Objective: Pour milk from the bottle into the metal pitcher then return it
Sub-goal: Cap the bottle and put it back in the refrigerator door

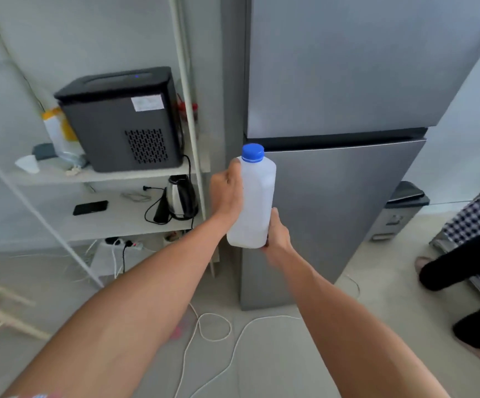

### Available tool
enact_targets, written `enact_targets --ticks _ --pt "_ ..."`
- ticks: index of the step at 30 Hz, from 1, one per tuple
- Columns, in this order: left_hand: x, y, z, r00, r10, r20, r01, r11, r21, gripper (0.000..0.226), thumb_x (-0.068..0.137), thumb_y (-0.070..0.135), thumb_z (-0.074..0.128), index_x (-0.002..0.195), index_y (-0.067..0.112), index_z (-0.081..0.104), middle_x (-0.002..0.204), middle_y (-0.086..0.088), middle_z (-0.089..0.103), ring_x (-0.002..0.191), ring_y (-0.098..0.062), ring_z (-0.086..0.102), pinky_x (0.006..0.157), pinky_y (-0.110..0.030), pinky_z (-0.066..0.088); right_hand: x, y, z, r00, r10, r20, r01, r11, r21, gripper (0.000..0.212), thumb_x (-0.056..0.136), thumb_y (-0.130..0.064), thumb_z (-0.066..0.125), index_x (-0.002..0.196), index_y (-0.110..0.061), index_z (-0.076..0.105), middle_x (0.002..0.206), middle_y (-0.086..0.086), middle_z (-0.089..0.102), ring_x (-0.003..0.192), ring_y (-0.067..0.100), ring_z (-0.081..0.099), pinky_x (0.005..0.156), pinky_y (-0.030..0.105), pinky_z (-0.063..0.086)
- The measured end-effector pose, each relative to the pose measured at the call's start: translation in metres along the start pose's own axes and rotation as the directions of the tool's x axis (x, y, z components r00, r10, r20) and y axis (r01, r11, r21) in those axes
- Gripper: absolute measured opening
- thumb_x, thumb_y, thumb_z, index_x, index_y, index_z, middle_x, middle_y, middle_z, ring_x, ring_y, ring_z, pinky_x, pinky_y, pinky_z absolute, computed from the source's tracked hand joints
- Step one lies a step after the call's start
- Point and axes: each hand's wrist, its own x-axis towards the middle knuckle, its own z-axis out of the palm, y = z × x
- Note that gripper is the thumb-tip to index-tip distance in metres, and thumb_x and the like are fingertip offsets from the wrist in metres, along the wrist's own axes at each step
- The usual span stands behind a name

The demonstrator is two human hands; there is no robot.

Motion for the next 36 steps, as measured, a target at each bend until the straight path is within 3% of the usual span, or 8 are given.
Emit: enact_targets --ticks 6,8,11,14,18,21,27,36 --pt "0.017 -0.006 -0.012 0.994 0.013 -0.106 -0.012 1.000 0.011 0.058 0.094 0.045 0.046 0.070 -0.007 0.036 0.062 -0.009 0.041 0.058 -0.019 0.038 0.059 -0.035 0.032 0.009 -0.007 0.014 0.999 0.018 0.035 -0.015 0.996 -0.083 0.055 0.101 -0.061 0.036 0.115 -0.017 0.066 0.107 0.006 0.075 0.096 0.028 0.074 0.074 0.040 0.063" --pt "0.021 -0.009 -0.016 0.992 0.023 -0.128 -0.021 1.000 0.017 0.058 0.094 0.043 0.046 0.071 -0.008 0.036 0.062 -0.009 0.042 0.059 -0.019 0.039 0.059 -0.036 0.032 0.013 -0.022 0.017 0.987 -0.141 -0.073 0.120 0.964 -0.239 0.056 0.101 -0.061 0.034 0.111 -0.012 0.058 0.102 0.005 0.066 0.094 0.025 0.066 0.084 0.042 0.055" --pt "0.025 -0.012 -0.022 0.990 0.034 -0.135 -0.029 0.999 0.039 0.059 0.095 0.044 0.045 0.070 -0.009 0.036 0.062 -0.009 0.041 0.059 -0.019 0.038 0.059 -0.035 0.033 0.018 -0.064 0.025 0.837 -0.532 -0.127 0.442 0.796 -0.414 0.038 0.107 -0.044 0.035 0.081 -0.018 0.044 0.090 -0.002 0.050 0.081 0.018 0.047 0.083 0.037 0.041" --pt "0.030 -0.015 -0.028 0.988 0.047 -0.146 -0.039 0.998 0.057 0.060 0.095 0.046 0.043 0.068 -0.008 0.034 0.061 -0.011 0.039 0.058 -0.018 0.037 0.058 -0.035 0.033 0.025 -0.110 0.041 0.716 -0.696 -0.046 0.573 0.625 -0.530 0.034 0.108 -0.041 0.035 0.089 -0.017 0.051 0.108 -0.001 0.053 0.088 0.016 0.049 0.084 0.036 0.042" --pt "0.033 -0.017 -0.035 0.987 0.048 -0.153 -0.042 0.998 0.041 0.059 0.096 0.045 0.045 0.068 -0.005 0.032 0.061 -0.010 0.038 0.059 -0.019 0.036 0.058 -0.037 0.032 0.041 -0.148 0.059 0.811 -0.585 -0.016 0.434 0.620 -0.654 0.051 0.107 -0.046 0.027 0.115 -0.009 0.061 0.129 0.006 0.050 0.096 0.028 0.051 0.088 0.038 0.039" --pt "0.034 -0.017 -0.040 0.988 0.039 -0.148 -0.036 0.999 0.021 0.055 0.095 0.044 0.045 0.067 0.000 0.030 0.062 -0.010 0.035 0.060 -0.020 0.035 0.059 -0.038 0.031 0.048 -0.153 0.060 0.845 -0.535 0.011 0.356 0.548 -0.757 0.045 0.108 -0.035 0.022 0.136 -0.013 0.050 0.137 0.011 0.049 0.118 0.034 0.047 0.095 0.043 0.037" --pt "0.031 -0.016 -0.049 0.990 0.022 -0.139 -0.019 1.000 0.021 0.055 0.092 0.047 0.044 0.068 0.000 0.028 0.063 -0.011 0.034 0.061 -0.021 0.033 0.059 -0.039 0.030 0.041 -0.162 0.053 0.885 -0.465 0.025 0.315 0.558 -0.768 0.050 0.111 -0.036 0.021 0.153 -0.014 0.037 0.144 0.017 0.040 0.132 0.037 0.041 0.108 0.046 0.034" --pt "0.023 -0.030 -0.069 0.994 0.009 -0.107 -0.006 1.000 0.026 0.049 0.095 0.042 0.045 0.062 0.009 0.031 0.061 -0.009 0.036 0.060 -0.020 0.035 0.060 -0.038 0.031 0.013 -0.146 0.049 0.853 -0.469 -0.230 0.143 0.633 -0.761 0.083 0.100 -0.070 0.030 0.144 -0.001 0.045 0.144 0.013 0.044 0.131 0.037 0.048 0.107 0.044 0.037"
